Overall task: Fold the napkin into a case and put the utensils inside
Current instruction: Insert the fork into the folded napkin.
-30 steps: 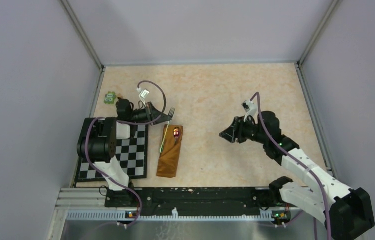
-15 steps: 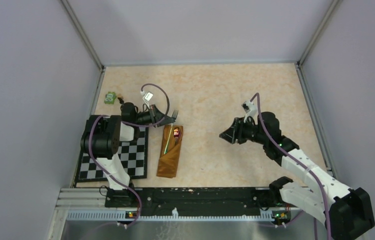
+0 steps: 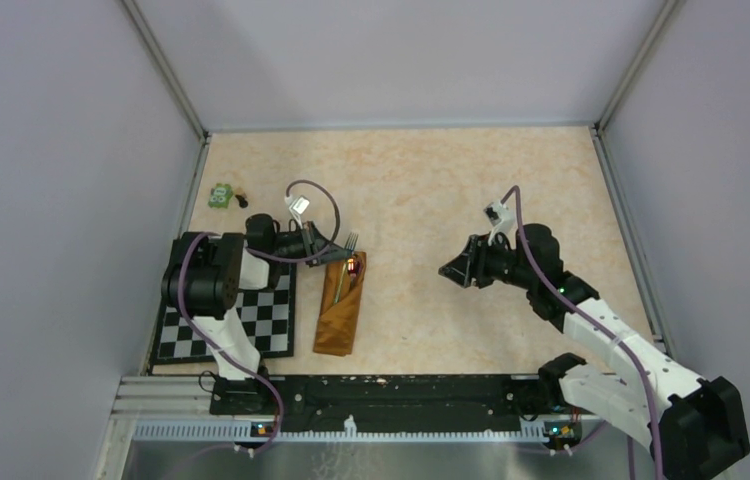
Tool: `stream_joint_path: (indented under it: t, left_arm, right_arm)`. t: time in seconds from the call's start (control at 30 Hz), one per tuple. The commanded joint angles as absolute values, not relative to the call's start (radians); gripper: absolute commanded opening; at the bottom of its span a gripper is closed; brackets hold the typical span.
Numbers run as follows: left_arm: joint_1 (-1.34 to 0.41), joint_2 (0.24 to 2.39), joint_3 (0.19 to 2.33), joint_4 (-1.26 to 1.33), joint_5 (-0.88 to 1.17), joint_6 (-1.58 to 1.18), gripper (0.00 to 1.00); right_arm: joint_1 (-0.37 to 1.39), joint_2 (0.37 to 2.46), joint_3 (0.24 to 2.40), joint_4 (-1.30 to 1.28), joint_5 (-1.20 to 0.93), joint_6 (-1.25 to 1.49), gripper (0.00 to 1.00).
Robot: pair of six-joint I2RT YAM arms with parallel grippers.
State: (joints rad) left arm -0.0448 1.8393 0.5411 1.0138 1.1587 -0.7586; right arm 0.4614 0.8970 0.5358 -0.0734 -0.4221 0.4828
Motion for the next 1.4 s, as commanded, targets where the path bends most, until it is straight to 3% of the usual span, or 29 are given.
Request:
stream_joint_path:
  t: [0.0, 1.1, 1.37]
  left_arm:
    - [-0.043, 1.760, 0.527, 0.869, 1.139, -0.671, 0.00]
    - [0.030, 1.689, 0.368, 0.766, 1.075, -0.684, 0.00]
    - [0.032, 1.720, 0.360, 0.779, 1.055, -0.697, 0.06]
  right_arm:
    - [0.452, 0.877, 0.537, -0.044, -0.437, 0.484, 0.47]
    - [0.452, 0.873, 0.535, -0.046, -0.448, 0.492, 0.46]
    - [0.452, 0.873, 0.523, -0.031, -0.451, 0.499, 0.46]
